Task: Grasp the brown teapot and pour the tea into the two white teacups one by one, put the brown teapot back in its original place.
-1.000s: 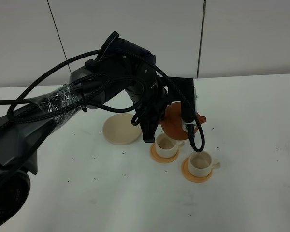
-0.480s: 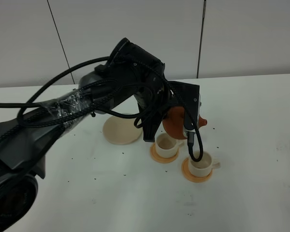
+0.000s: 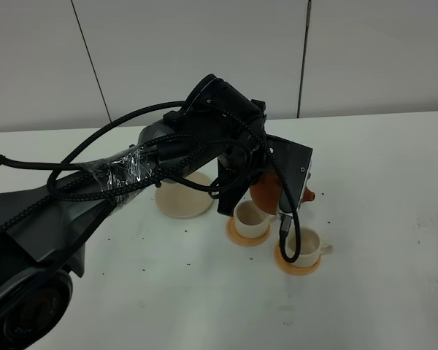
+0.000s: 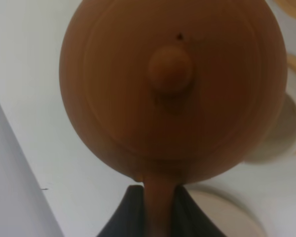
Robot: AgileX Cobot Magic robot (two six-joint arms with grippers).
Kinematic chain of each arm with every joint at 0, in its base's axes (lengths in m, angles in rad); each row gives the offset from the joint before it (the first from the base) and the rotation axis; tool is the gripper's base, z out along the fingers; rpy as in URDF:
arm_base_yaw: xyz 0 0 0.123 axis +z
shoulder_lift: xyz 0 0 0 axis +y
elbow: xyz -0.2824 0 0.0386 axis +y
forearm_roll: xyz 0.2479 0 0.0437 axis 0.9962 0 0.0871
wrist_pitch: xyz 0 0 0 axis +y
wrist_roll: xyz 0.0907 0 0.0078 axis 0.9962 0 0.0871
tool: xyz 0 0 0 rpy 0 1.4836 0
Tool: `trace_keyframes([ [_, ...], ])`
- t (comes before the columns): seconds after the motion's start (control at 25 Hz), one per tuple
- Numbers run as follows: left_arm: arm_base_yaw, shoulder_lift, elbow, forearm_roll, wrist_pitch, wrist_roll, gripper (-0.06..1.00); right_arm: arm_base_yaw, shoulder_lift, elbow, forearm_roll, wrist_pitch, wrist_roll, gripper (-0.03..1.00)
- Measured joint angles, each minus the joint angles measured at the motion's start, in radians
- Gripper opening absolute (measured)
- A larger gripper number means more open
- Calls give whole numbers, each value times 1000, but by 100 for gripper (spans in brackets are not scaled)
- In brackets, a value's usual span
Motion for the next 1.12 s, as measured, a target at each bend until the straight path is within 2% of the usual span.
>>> trace_keyframes([
  [0.64, -1, 0, 0, -27, 0, 127, 17, 0, 0, 0, 1, 0, 0, 24],
  [0.76, -1, 0, 0, -49, 10, 163, 17, 0, 0, 0, 1, 0, 0, 24],
  [1.12, -1, 0, 0, -49, 52, 229, 17, 0, 0, 0, 1, 0, 0, 24],
])
